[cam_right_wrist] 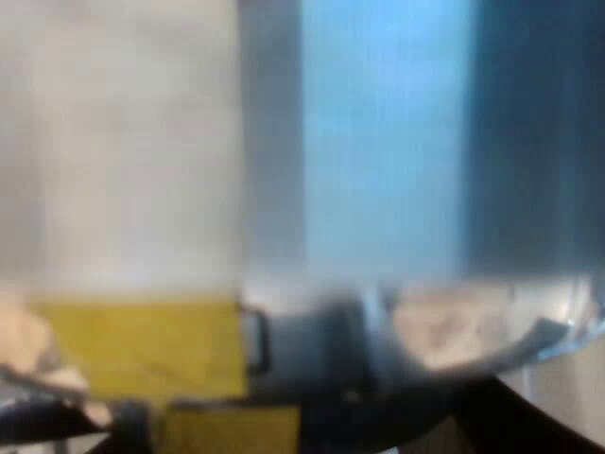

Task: Put the handle in the coffee machine

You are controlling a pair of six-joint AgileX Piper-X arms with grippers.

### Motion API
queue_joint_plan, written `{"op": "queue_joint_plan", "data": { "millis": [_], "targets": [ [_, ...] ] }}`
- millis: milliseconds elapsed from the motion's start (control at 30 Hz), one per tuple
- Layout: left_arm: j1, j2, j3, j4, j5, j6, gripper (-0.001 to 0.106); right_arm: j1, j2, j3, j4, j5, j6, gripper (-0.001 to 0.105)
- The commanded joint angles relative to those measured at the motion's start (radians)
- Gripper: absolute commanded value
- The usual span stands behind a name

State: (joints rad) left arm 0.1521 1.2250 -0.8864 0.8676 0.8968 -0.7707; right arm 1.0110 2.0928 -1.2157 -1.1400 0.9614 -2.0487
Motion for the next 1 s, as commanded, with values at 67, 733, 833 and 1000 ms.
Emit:
{"op": "queue_joint_plan", "data": {
  "millis": [67,733,833,1000],
  "targets": [
    [0.006,-0.034,-0.029,-0.003,0.128,0.037,0.048,-0.006,-0.024,-0.012,-0.099,0.000,0.001,0.037],
    [0.051,-0.085,-0.038,0.056,0.128,0.037,0.053,-0.006,-0.024,-0.012,-0.105,0.000,0.001,0.037],
    [0.089,-0.089,-0.056,0.056,0.123,0.027,0.042,-0.006,-0.024,-0.012,-0.105,0.000,0.001,0.037],
    [0.111,-0.088,-0.101,0.046,0.006,-0.007,0.001,-0.006,-0.024,-0.012,-0.105,0.000,0.001,0.037]
  ]
}}
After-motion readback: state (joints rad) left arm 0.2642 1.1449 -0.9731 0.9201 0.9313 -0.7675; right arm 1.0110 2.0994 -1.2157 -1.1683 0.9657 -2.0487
